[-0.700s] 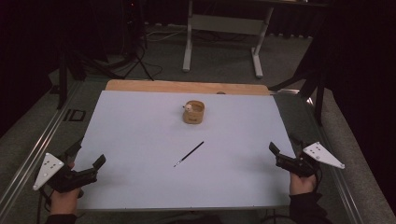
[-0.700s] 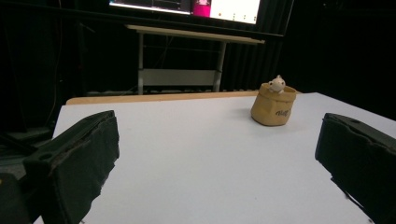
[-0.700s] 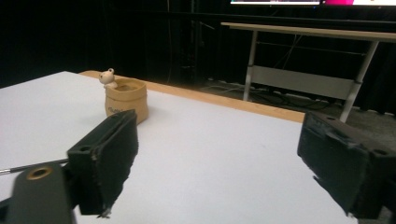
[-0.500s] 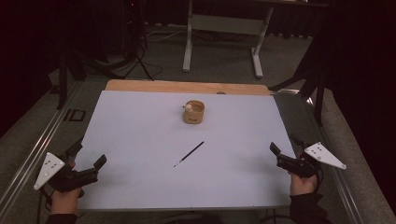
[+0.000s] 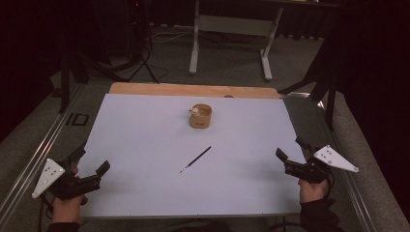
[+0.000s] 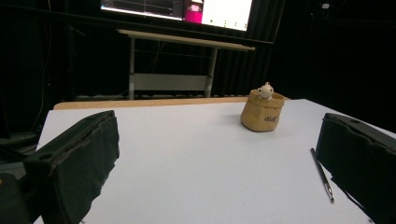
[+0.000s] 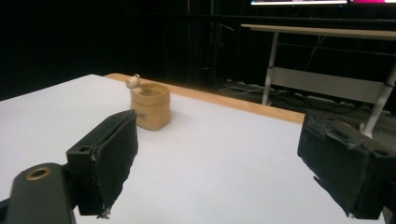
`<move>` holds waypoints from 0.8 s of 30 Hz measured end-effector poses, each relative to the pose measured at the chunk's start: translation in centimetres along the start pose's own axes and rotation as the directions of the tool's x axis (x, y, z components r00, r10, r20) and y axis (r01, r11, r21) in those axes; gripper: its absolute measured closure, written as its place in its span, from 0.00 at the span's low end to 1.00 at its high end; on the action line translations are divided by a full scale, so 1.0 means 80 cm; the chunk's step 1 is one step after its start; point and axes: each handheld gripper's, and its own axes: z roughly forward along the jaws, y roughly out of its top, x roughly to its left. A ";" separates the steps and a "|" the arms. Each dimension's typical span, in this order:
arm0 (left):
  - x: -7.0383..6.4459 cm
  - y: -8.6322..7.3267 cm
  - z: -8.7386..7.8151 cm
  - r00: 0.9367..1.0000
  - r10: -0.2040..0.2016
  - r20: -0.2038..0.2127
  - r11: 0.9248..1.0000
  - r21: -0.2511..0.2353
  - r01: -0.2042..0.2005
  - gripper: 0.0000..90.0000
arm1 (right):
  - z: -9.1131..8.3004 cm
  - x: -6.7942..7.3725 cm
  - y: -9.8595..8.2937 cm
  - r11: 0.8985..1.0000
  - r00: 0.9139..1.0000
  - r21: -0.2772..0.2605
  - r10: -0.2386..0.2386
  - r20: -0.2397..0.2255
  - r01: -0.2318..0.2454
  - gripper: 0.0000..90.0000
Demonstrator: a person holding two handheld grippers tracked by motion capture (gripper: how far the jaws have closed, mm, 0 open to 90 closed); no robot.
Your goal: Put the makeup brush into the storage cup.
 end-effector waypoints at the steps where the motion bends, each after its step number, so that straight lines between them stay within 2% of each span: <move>1: 0.000 0.000 0.000 1.000 -0.002 0.005 1.000 -0.002 0.002 0.01 | 0.001 0.003 0.007 1.000 1.000 -0.002 0.004 -0.013 -0.004 0.13; 4: 0.000 0.001 -0.001 1.000 -0.003 0.006 1.000 -0.007 0.003 0.00 | 0.004 0.007 0.018 1.000 1.000 -0.009 -0.010 -0.026 0.010 0.13; 6: 0.000 0.001 -0.001 1.000 -0.006 0.004 1.000 -0.006 0.006 0.00 | 0.008 0.008 0.028 1.000 0.998 -0.013 -0.010 -0.061 0.009 0.13; 8: -0.001 0.001 -0.001 1.000 -0.006 0.005 1.000 -0.006 0.006 0.01 | 0.011 0.008 0.032 1.000 0.997 -0.004 -0.016 -0.072 0.016 0.13; 12: -0.003 0.002 0.000 1.000 0.009 0.008 1.000 -0.002 -0.009 0.00 | 0.032 0.012 0.052 0.997 0.985 0.051 -0.043 -0.168 0.052 0.14; 17: -0.003 0.003 -0.001 1.000 0.008 0.008 1.000 -0.002 -0.008 0.00 | 0.044 0.015 0.066 0.995 0.978 0.062 -0.066 -0.198 0.080 0.14; 21: -0.003 0.003 -0.001 1.000 0.006 0.008 1.000 -0.005 -0.006 0.00 | 0.062 0.018 0.080 0.989 0.960 0.100 -0.077 -0.269 0.108 0.13; 23: -0.003 0.003 -0.001 1.000 0.007 0.009 1.000 -0.005 -0.007 0.00 | 0.070 0.019 0.084 0.987 0.949 0.114 -0.076 -0.307 0.116 0.13; 24: -0.003 0.003 -0.001 1.000 0.007 0.009 1.000 -0.005 -0.007 0.00 | 0.070 0.019 0.084 0.987 0.949 0.114 -0.076 -0.307 0.116 0.13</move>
